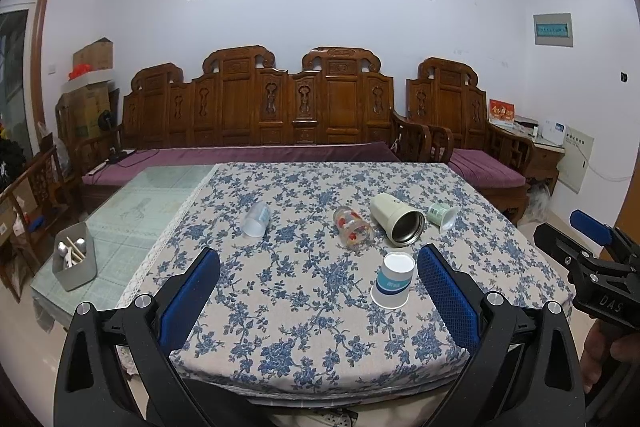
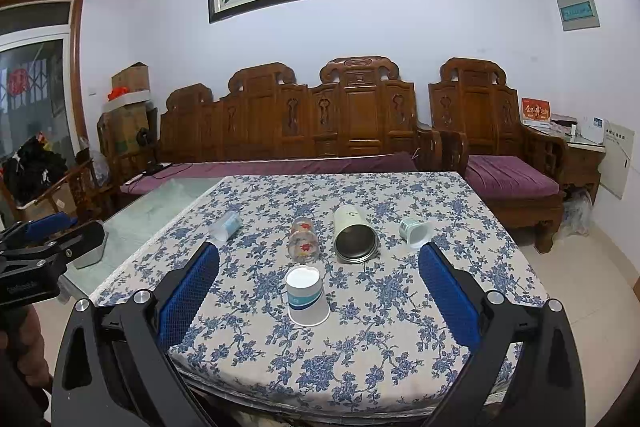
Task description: Flip cup upside down
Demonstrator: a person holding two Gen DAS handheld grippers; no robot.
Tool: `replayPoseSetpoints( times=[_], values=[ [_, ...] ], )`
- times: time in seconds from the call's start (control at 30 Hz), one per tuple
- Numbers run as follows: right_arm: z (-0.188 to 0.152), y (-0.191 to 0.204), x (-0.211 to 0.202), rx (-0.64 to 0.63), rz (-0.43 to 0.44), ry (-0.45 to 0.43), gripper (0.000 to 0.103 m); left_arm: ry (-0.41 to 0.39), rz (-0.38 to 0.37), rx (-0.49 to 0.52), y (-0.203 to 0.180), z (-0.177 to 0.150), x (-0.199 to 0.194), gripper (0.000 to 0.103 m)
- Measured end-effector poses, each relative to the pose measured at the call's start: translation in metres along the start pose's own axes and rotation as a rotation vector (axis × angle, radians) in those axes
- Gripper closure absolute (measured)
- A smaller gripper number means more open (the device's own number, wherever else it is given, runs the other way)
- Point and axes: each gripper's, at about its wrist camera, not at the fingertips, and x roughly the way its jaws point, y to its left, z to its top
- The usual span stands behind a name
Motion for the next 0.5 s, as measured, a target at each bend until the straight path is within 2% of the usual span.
replayPoseSetpoints(
  times=[0.5],
  values=[
    [-0.0008,0.0012,0.0008,0.001,0.001,0.001,0.003,0.0,0.0,-0.001,0.0009,0.0016,-0.0006,0.008]
  ],
)
